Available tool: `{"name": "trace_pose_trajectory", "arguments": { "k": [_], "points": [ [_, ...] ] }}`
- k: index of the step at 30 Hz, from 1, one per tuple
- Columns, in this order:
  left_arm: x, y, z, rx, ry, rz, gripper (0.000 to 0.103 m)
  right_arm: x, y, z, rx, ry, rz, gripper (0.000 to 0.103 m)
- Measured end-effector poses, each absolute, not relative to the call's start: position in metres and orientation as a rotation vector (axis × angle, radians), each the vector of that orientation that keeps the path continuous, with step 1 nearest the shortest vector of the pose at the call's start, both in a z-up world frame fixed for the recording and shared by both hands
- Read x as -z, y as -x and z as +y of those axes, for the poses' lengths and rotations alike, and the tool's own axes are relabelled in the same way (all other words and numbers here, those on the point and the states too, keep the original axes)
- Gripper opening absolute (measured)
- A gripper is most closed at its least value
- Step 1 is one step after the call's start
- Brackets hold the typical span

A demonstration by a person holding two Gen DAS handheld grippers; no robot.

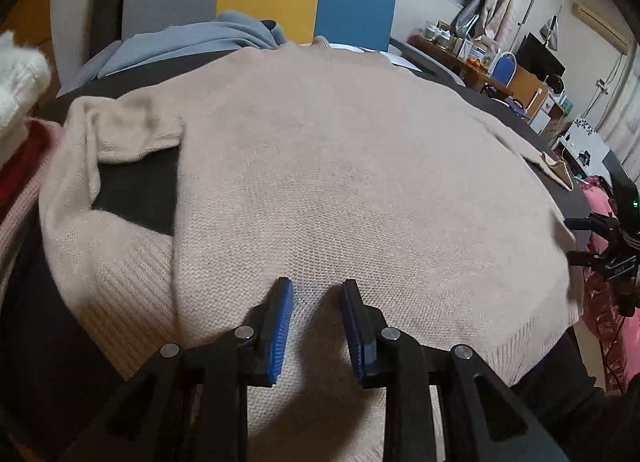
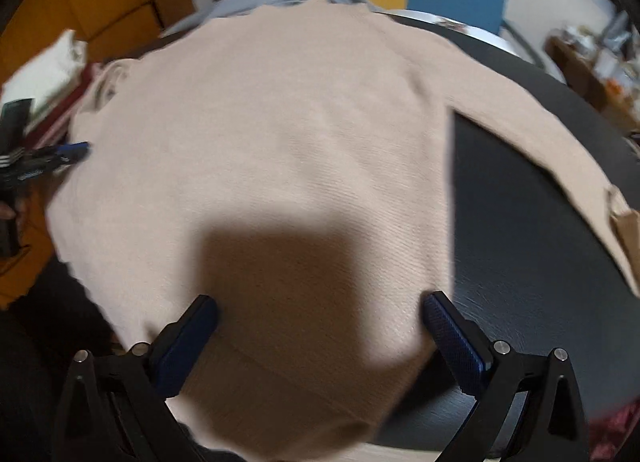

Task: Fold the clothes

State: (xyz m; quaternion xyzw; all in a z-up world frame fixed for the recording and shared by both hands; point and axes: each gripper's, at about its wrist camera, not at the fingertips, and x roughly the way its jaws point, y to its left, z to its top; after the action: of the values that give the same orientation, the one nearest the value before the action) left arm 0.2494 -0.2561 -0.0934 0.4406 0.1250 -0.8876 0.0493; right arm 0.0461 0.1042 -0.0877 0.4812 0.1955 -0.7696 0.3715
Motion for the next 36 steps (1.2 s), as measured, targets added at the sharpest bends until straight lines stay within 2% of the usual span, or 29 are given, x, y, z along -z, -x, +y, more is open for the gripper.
{"name": "trace_pose_trajectory", "arguments": {
  "k": [6, 10, 18, 23, 26, 31, 33, 36],
  "points": [
    [0.079, -0.261, -0.251, 2.738, -1.269, 0.453, 0.026, 0.061, -0.063, 0.099, 1.949, -1.205, 0.430, 0.103],
    [0.069, -0.268, -0.248, 2.759, -1.220, 0.501, 0.027, 0.066, -0.053, 0.070, 1.949, -1.199, 0.399, 0.103],
    [0.096, -0.279, -0.242, 2.690, -1.349, 0.451, 0.026, 0.083, -0.032, 0.014, 1.960, -1.197, 0.363, 0.103],
    [0.094, -0.279, -0.248, 2.636, -1.391, 0.519, 0.026, 0.091, -0.063, 0.027, 2.001, -1.117, 0.430, 0.103],
    [0.080, -0.265, -0.252, 2.652, -1.377, 0.587, 0.026, 0.089, -0.068, 0.042, 2.010, -1.121, 0.366, 0.103],
    [0.049, -0.208, -0.227, 2.860, -1.210, 0.536, 0.032, 0.090, -0.069, 0.040, 1.981, -1.153, 0.402, 0.103],
    [0.055, -0.184, -0.207, 2.899, -1.246, 0.502, 0.033, 0.087, -0.067, 0.042, 1.960, -1.154, 0.387, 0.103],
    [0.070, -0.152, -0.176, 2.938, -1.338, 0.459, 0.033, 0.076, -0.057, 0.063, 1.979, -1.152, 0.245, 0.103]
  ]
}}
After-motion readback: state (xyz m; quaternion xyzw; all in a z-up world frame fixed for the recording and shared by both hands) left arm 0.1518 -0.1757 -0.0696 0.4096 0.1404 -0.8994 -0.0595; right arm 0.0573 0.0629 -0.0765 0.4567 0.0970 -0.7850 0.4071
